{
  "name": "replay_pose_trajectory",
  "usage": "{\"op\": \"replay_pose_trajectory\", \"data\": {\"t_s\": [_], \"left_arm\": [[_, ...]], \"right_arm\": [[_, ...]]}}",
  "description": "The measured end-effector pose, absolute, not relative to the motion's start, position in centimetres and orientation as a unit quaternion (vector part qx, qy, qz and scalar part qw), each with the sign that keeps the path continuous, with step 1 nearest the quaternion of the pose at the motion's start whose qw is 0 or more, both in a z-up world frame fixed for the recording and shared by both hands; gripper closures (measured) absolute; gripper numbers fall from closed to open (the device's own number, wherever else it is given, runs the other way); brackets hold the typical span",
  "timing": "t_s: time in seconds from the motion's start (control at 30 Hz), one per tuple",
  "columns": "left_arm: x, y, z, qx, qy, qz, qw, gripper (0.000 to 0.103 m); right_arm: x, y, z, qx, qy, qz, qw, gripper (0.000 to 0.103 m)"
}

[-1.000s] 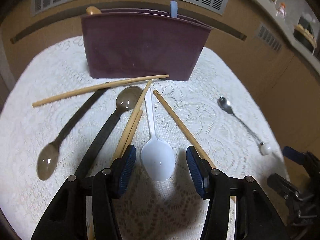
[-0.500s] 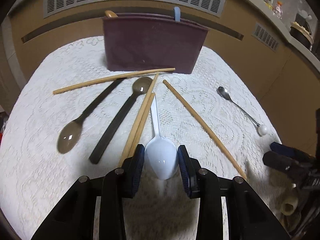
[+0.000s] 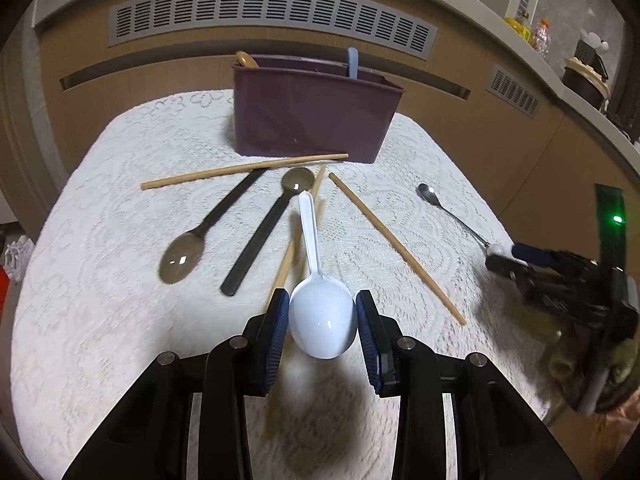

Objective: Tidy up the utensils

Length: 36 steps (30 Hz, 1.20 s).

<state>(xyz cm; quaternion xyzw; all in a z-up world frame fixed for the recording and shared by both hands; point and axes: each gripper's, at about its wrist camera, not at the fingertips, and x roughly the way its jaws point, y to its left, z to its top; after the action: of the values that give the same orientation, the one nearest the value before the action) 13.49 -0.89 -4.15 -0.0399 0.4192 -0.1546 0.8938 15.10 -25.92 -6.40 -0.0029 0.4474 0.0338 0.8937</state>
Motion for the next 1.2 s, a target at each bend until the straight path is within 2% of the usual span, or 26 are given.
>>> {"op": "replay_pose_trajectory", "data": {"t_s": [0.13,0.17,0.3,0.7,1.2], "left_arm": [[12.9,-0.1,-3.5,-0.052,0.416,-0.155,0.895,0.068],[12.9,0.0,-3.4,-0.053,0.415,-0.155,0.895,0.068],[12.6,0.2,-3.3,-0.054,0.414,-0.159,0.895,0.068],[11.6,0.3,-3.0,-0.071,0.409,-0.169,0.894,0.068],[9.9,0.8,-0.5,-0.076,0.378,-0.177,0.906,0.068]], "right_arm": [[16.7,-26.6,-7.2,0.007,0.462,0.016,0.887,0.071],[16.9,-26.7,-7.2,0.007,0.464,0.011,0.886,0.082],[16.4,-26.6,-5.9,0.01,0.452,0.005,0.892,0.082],[12.7,-24.8,2.4,-0.008,0.366,0.02,0.93,0.082],[10.8,-22.1,6.1,-0.026,0.326,0.047,0.944,0.082]]}}
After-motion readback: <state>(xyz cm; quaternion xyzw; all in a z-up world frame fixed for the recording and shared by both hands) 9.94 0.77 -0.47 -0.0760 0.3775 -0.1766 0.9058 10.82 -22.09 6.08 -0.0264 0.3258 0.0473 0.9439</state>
